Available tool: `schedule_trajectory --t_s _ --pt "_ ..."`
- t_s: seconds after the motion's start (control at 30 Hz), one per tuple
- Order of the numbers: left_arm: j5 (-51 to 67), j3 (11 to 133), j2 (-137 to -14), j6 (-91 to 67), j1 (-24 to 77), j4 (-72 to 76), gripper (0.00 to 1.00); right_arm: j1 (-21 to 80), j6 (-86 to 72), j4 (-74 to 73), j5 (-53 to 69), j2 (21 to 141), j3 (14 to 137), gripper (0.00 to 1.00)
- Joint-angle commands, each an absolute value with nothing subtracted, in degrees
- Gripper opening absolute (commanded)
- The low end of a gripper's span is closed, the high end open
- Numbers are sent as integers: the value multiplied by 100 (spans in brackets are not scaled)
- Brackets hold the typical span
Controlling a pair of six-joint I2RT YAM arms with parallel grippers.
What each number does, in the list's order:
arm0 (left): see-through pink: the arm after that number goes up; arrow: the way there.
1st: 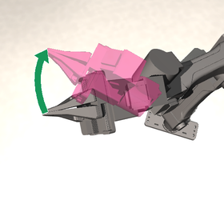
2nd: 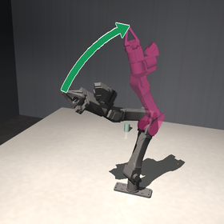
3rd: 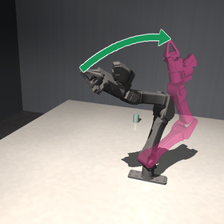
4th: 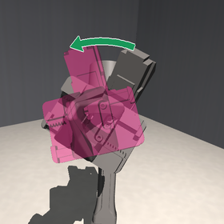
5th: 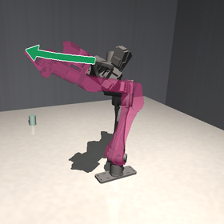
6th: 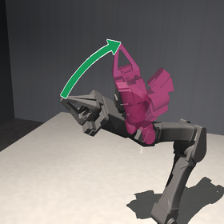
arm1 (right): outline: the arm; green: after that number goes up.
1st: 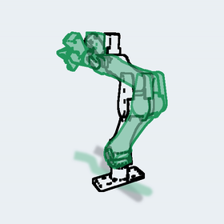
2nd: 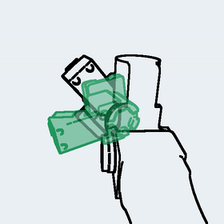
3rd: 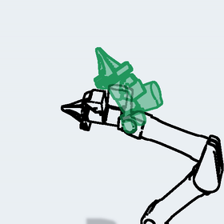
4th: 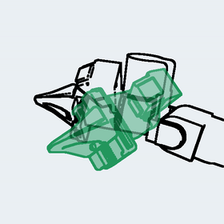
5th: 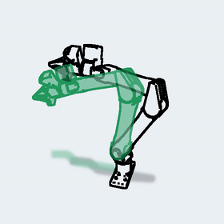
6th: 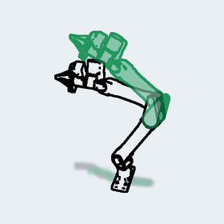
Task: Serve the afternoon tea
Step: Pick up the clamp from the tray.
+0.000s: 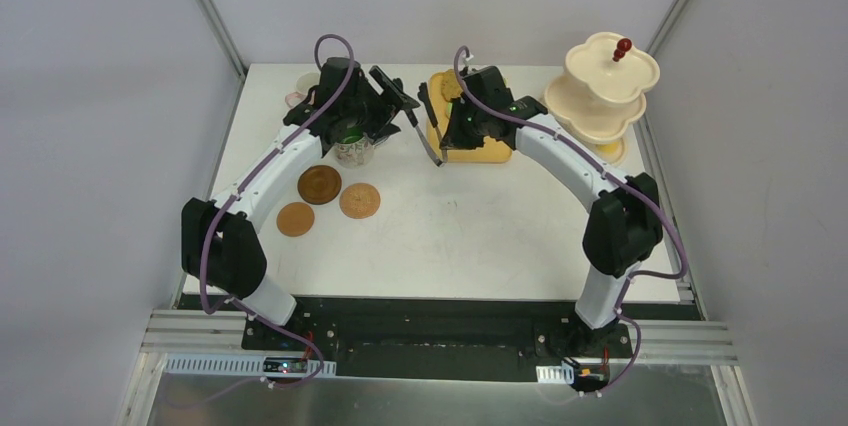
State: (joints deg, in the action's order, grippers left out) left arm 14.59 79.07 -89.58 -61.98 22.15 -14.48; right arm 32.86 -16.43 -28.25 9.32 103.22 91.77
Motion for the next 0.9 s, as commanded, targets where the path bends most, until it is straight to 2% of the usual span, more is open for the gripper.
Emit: schedule_trajectory --t_s 0.0,0.17,0.33,0.67,0.73,0.77,0.8,0.87 --pt "1014 8091 -8959 -6126 2255 -1452 75 3427 -1481 -3086 1109 9905 9577 0" --pt "979 8297 -9128 -6108 2259 -1681 72 3501 -1477 -3186 1232 9786 9616 0" --pt "998 8490 -9285 -6184 2259 -1974 63 3574 -1424 -3250 1155 9763 9670 0" --pt "1073 8617 -9344 -6390 2250 -2013 25 3718 -1296 -3578 1011 9798 9958 0" --pt "1078 8610 -9311 -6381 2250 -1973 12 3718 -1335 -3596 945 9756 9957 0" --pt "1085 8586 -9294 -6385 2250 -1932 6 3723 -1372 -3598 905 9743 9956 2" --pt "1134 8562 -9278 -6393 2250 -1866 2 3718 -1462 -3589 860 9712 9952 7" --pt "1185 8548 -9265 -6422 2250 -1814 0 3712 -1683 -3544 723 9654 9956 24"
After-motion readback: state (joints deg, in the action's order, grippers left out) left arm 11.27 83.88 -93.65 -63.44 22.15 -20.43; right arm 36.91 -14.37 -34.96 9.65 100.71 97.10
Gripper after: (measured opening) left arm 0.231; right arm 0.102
